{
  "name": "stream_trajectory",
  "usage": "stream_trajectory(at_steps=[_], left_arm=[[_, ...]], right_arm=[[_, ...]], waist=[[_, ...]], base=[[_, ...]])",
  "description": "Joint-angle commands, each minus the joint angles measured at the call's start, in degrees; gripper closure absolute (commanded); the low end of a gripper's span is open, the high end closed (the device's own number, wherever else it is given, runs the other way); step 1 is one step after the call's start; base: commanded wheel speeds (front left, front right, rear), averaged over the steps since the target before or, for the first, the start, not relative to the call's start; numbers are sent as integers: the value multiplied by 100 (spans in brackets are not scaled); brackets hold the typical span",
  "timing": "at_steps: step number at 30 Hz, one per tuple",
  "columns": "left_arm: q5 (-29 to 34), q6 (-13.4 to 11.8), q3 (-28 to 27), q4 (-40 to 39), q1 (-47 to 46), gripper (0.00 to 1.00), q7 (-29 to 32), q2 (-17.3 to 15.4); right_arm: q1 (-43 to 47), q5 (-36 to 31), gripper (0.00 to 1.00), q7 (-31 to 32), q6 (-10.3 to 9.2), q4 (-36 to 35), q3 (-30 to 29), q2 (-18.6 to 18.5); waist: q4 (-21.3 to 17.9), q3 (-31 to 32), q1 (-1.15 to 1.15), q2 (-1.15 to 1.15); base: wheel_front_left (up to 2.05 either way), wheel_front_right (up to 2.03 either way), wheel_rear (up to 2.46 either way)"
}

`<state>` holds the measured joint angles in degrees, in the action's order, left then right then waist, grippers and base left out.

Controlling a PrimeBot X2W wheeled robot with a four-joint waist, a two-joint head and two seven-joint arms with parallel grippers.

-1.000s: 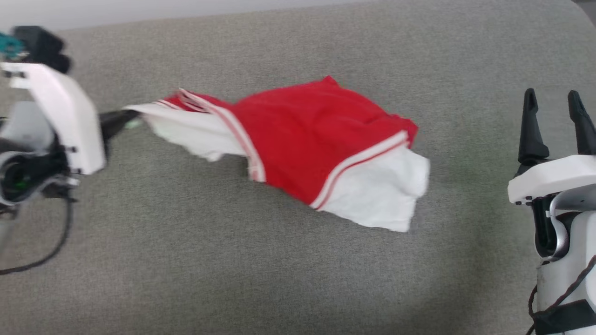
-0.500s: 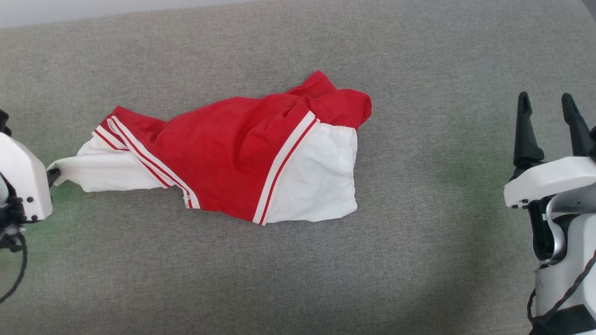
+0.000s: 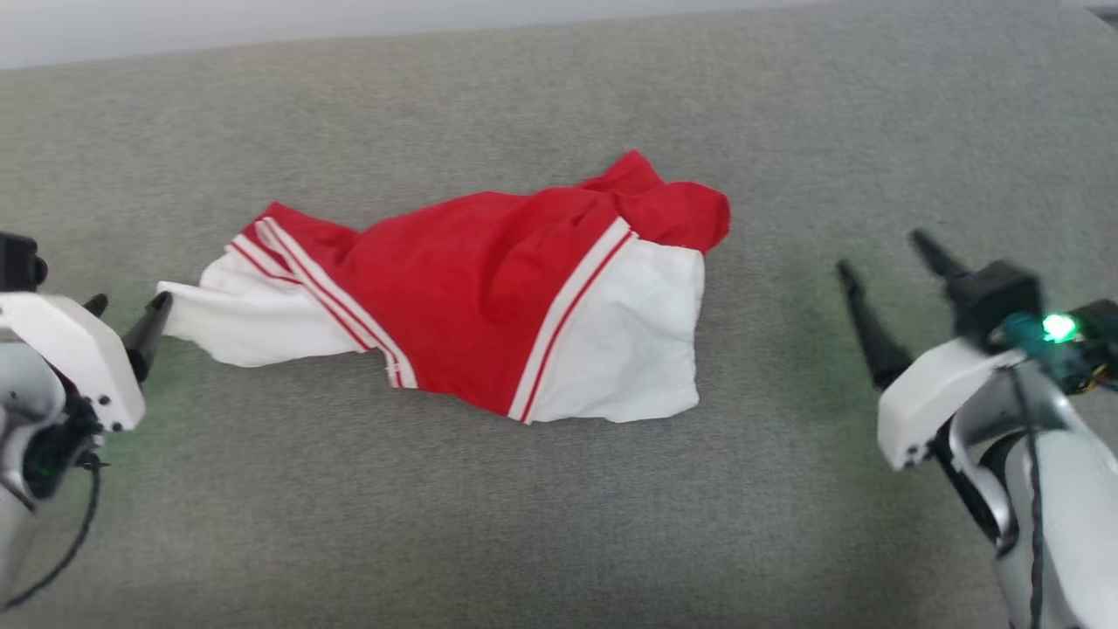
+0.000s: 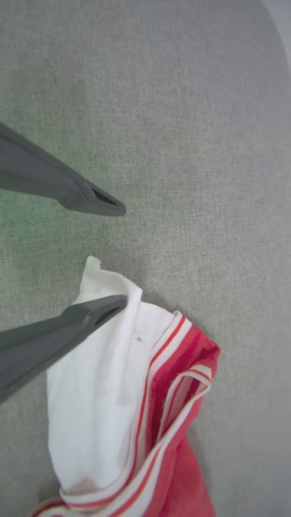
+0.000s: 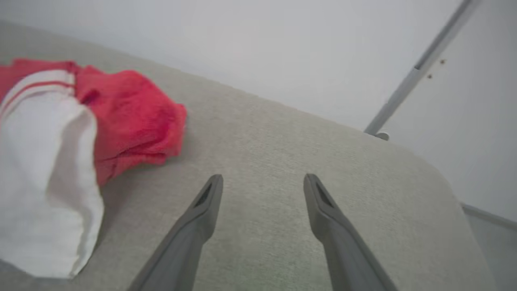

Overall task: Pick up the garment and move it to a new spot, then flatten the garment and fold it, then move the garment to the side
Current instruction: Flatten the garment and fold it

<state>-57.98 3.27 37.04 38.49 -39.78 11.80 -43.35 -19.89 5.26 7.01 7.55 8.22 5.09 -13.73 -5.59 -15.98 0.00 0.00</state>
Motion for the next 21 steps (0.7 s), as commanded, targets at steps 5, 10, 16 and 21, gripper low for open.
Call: stream_trajectory(at_steps=[5, 10, 16, 21], left_arm=[[188, -155, -163, -184, 522, 0, -1452, 347], [378, -461, -263, -483, 1028, 0, -2495, 766], [926, -853, -762, -1145, 1504, 0, -2704, 1255], [1620, -873, -1333, -1798, 1993, 0, -2704, 1721]], right_arm=[[176, 576, 0, 786, -13, -649, 1359, -1212], [192, 1223, 0, 1606, -13, -1412, 2342, -2314], [-125, 1875, 0, 2367, -13, -2070, 3128, -3123], [-444, 2100, 0, 2656, -13, -2138, 3401, -3411]], waist=[[346, 171, 0, 0], [677, 201, 0, 0], [1062, 110, 0, 0], [1411, -99, 0, 0]], base=[[0, 0, 0], [0, 0, 0], [0, 0, 0], [0, 0, 0]])
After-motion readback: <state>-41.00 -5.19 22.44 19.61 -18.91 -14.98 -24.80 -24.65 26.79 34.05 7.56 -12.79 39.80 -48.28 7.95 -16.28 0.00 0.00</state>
